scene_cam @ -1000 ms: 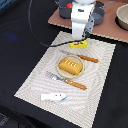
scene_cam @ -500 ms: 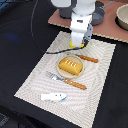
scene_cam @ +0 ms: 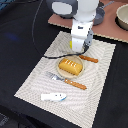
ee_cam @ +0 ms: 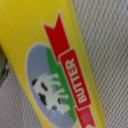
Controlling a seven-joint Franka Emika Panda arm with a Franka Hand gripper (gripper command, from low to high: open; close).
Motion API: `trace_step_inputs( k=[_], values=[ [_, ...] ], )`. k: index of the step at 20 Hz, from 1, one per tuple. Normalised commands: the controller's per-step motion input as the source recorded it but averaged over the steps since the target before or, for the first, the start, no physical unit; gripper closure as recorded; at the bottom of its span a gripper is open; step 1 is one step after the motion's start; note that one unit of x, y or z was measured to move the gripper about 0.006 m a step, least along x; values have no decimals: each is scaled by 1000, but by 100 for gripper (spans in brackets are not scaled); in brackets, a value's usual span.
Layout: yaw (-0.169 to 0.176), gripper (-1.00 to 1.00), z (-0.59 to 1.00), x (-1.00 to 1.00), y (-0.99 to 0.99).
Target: Interact with the objects in diverse but meaningful ways.
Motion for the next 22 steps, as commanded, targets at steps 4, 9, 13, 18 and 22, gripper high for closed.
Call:
trace_step_inputs(
  k=[4,9,13,18,22],
  values=[
    [13,100,-109,351,-64],
    [13,100,-65,378,0],
    [1,100,559,375,245],
    [0,100,1000,71,571],
    [0,100,844,-54,370]
  ],
)
